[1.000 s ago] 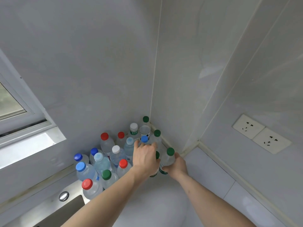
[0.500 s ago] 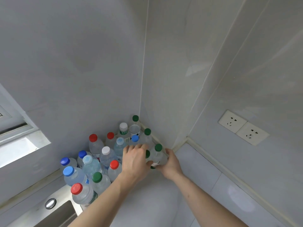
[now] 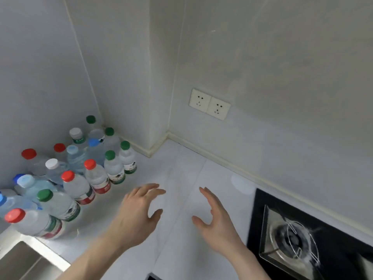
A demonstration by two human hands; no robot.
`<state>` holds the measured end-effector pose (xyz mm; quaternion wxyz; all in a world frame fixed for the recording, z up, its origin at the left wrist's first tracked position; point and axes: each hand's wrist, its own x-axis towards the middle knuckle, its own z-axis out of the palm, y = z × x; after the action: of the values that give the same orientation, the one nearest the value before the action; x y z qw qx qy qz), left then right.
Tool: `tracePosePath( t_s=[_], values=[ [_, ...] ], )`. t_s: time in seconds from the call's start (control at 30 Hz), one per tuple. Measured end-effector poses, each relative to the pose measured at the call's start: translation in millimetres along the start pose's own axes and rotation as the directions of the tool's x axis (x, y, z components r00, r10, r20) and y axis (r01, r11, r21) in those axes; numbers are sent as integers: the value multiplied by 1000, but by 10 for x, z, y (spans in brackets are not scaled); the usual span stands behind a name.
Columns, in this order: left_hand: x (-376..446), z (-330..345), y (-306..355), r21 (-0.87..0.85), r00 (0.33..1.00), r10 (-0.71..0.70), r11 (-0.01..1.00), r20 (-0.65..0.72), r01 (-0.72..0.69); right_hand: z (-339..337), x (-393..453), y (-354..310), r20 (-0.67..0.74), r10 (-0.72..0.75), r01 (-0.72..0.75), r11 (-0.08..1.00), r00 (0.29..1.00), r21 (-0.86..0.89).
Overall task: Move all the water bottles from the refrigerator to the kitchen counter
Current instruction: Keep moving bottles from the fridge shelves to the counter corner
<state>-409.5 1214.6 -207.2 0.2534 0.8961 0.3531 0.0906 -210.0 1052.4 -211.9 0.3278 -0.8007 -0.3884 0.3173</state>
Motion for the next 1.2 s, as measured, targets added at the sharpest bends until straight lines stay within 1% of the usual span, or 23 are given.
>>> tracePosePath(
  t_s=[0.07,0.17,0.2,0.23,0.3,0.33,0.37,0.43,0.47,0.5,0.57,0.67,0.7,0.83,0.9,0.93,1.0,1.03,1.07,1.1,1.13,1.17,1.2],
  values=[
    [-7,161,279,-4,996,76,997,54,-76,-158,-311,159,-53,20,-18,999,998,41],
    [-86,409,942,15,963,228,973,142,-232,-542,-1026,471,-189,80,-63,993,979,97],
    [-170,509,1247,15,940,289,955,179,-296,-692,-1404,603,-252,118,-88,988,960,124],
    [-232,556,1416,2,926,321,945,197,-328,-781,-1618,692,-284,137,-101,985,949,139],
    [-475,788,2017,-40,859,449,890,245,-454,-1051,-2408,974,-409,187,-123,976,893,177],
    [-546,845,2138,-60,846,467,882,257,-468,-1114,-2602,1052,-440,183,-114,977,879,178],
    [-672,965,2413,-85,813,517,853,269,-515,-1208,-2960,1184,-504,205,-128,975,839,184],
    [-926,1201,2897,-121,738,602,793,304,-597,-1332,-3613,1404,-584,281,-172,956,762,236],
    [-1079,1320,3150,-138,696,641,760,323,-636,-1380,-3935,1515,-621,314,-187,946,718,263],
    [-1289,1490,3471,-162,637,693,709,338,-686,-1415,-4350,1638,-662,352,-206,934,661,291],
    [-1584,1650,3873,-209,569,747,652,343,-729,-1461,-4805,1778,-713,382,-223,924,588,311],
    [-2137,1918,4544,-273,419,835,522,356,-808,-1509,-5565,1943,-783,425,-277,903,455,329],
    [-2243,1963,4668,-285,385,847,496,365,-820,-1517,-5704,1967,-794,432,-292,897,428,330],
    [-2837,2221,5344,-381,193,908,339,371,-860,-1487,-6557,2127,-844,473,-344,859,253,379],
    [-3080,2333,5634,-403,108,920,267,376,-876,-1445,-6921,2188,-855,492,-351,839,163,416],
    [-3157,2370,5729,-414,77,924,241,375,-878,-1437,-7042,2204,-858,497,-356,831,130,428],
    [-3409,2504,6039,-464,-24,931,159,364,-871,-1406,-7393,2231,-861,507,-356,811,32,464],
    [-3475,2518,6116,-474,-45,931,143,363,-869,-1414,-7473,2220,-858,514,-352,805,11,478],
    [-3627,2598,6302,-499,-101,928,98,358,-861,-1407,-7658,2234,-851,522,-345,792,-46,504],
    [-3731,2660,6427,-517,-144,922,68,358,-853,-1407,-7780,2238,-847,525,-343,783,-85,519],
    [-3813,2696,6528,-527,-169,919,48,356,-848,-1417,-7870,2237,-843,526,-338,778,-111,530],
    [-3928,2779,6684,-552,-215,914,12,345,-834,-1423,-8004,2252,-836,526,-337,767,-155,545],
    [-3997,2823,6778,-568,-249,909,-18,333,-823,-1431,-8080,2251,-828,530,-337,757,-184,559]
  ],
)
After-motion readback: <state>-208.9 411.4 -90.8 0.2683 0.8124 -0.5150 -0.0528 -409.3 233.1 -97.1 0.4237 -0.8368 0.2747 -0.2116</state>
